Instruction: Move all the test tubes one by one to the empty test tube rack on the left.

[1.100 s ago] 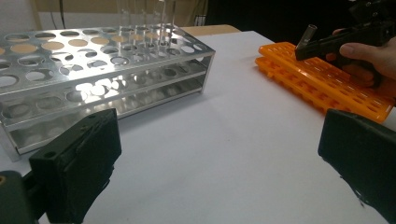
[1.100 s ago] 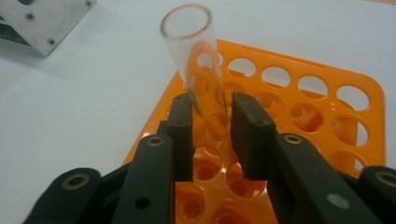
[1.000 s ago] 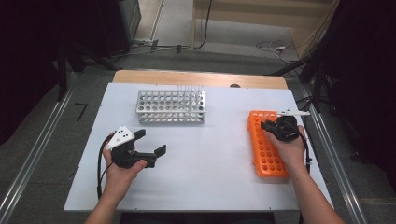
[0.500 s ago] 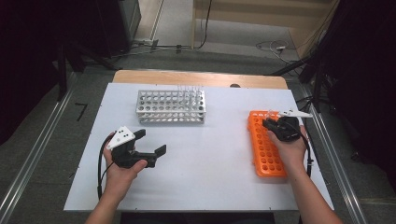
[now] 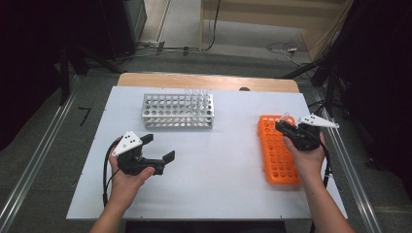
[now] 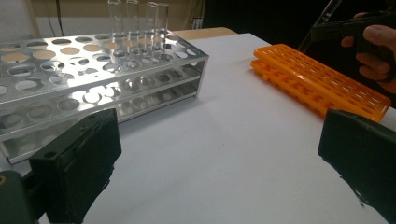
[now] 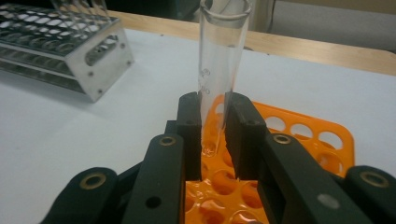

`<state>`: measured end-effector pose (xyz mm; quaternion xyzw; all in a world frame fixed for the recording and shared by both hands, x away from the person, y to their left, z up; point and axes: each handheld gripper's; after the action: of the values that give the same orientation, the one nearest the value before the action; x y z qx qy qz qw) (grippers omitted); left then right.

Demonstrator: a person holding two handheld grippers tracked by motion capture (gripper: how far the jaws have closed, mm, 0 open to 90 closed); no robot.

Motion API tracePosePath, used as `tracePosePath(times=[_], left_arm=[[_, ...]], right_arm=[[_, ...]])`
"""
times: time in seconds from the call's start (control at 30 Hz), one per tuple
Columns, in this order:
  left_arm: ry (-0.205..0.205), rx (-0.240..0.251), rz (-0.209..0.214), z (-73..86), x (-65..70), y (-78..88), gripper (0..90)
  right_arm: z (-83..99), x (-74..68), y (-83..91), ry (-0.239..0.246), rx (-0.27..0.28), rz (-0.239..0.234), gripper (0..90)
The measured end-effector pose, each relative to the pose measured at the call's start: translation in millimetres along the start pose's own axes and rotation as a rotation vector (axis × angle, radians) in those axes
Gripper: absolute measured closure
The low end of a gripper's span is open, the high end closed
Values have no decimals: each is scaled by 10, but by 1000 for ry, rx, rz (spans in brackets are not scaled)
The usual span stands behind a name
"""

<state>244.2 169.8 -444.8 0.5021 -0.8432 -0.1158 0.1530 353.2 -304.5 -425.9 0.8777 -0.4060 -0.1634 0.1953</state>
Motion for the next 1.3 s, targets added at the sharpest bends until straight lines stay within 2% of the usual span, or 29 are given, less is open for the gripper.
tracePosePath(times=[0.2,0.4,0.87,1.1,1.3], left_arm=[[-7,10,10,-28,54,6,0],[-19,15,27,-56,111,10,0],[-61,5,76,-96,278,-29,0],[-80,1,118,-115,393,-56,14],[-72,6,162,-118,458,-76,50]], right_arm=[[-17,-214,56,34,19,-59,741],[4,-455,42,71,14,-131,742],[69,-909,-15,108,21,-314,741],[125,-1104,-72,128,-1,-362,741],[164,-1268,-136,148,-18,-408,741]])
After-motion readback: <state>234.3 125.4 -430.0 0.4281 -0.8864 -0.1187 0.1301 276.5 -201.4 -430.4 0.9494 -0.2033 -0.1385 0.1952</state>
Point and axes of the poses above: each handheld gripper's, and its own axes: y roughly backward along the jaws, z roughly out of its underside, x roughly to its right, and after that the axes turned 10 degrees about -z, right-handed
